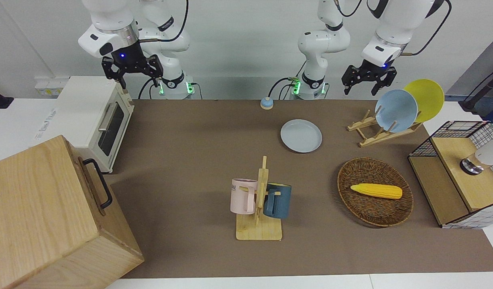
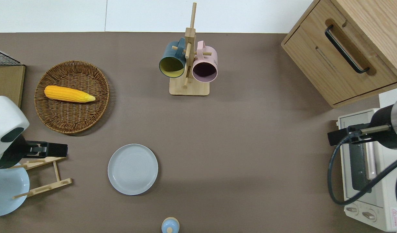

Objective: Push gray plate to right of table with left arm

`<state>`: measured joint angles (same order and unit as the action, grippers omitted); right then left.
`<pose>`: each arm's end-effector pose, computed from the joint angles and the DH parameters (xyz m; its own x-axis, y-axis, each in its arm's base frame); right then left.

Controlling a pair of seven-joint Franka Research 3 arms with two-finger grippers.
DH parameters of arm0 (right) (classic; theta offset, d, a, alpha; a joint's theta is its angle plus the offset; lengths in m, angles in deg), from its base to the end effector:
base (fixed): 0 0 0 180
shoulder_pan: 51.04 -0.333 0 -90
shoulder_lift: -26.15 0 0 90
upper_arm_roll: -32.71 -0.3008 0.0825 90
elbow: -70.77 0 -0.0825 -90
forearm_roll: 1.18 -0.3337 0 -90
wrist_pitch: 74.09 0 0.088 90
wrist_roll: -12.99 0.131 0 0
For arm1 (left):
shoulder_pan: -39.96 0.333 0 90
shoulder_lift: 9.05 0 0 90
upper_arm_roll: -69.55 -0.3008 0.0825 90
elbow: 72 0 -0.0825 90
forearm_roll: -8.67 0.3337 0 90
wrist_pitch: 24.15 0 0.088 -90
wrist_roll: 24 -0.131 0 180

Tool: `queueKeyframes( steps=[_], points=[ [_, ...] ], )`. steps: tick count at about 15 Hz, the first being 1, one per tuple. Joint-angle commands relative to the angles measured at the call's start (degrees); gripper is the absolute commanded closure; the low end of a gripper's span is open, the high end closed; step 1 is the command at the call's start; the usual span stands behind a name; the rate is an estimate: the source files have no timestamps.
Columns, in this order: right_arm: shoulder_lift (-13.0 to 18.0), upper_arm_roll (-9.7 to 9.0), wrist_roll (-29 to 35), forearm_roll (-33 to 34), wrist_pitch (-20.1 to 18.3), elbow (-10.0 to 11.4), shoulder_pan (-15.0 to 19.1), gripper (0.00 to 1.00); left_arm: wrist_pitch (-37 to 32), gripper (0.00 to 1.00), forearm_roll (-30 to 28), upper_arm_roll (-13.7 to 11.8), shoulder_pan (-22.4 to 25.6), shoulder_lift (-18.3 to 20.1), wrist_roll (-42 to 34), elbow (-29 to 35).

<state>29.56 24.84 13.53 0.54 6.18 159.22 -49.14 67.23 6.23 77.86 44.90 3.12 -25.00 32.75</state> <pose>0.4644 0.0464 0.6112 0.9926 0.0883 -0.0832 0.0918 -0.9950 0.0388 0.4387 -0.0374 0.5779 0.9972 -0.0712 -0.0229 -0.0710 -0.9974 0.0125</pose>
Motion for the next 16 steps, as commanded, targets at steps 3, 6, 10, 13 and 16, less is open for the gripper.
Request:
queueKeyframes(
  steps=[3,6,10,13,16],
  points=[
    [0.54,-1.09,-0.46,0.48,-0.82,-0.03,1.35,0.005,-0.76,0.01,1.03,-0.05,-0.28,-0.40,0.04,-0.95],
    [0.54,-1.09,-0.46,0.48,-0.82,-0.03,1.35,0.005,-0.76,0.01,1.03,-0.23,-0.28,-0.40,-0.05,-0.95],
    [0.54,-1.09,-0.46,0.57,-0.82,-0.03,1.35,0.005,-0.76,0.01,1.03,-0.49,-0.28,-0.31,-0.23,-0.95],
    [0.54,-1.09,-0.46,0.48,-0.82,-0.03,1.35,0.005,-0.85,0.01,1.03,-0.58,-0.28,-0.31,-0.40,-0.95],
    [0.54,-1.09,-0.46,0.48,-0.82,-0.03,1.35,0.005,-1.12,0.01,1.03,-0.76,0.25,0.65,-0.40,-0.34]
  ],
)
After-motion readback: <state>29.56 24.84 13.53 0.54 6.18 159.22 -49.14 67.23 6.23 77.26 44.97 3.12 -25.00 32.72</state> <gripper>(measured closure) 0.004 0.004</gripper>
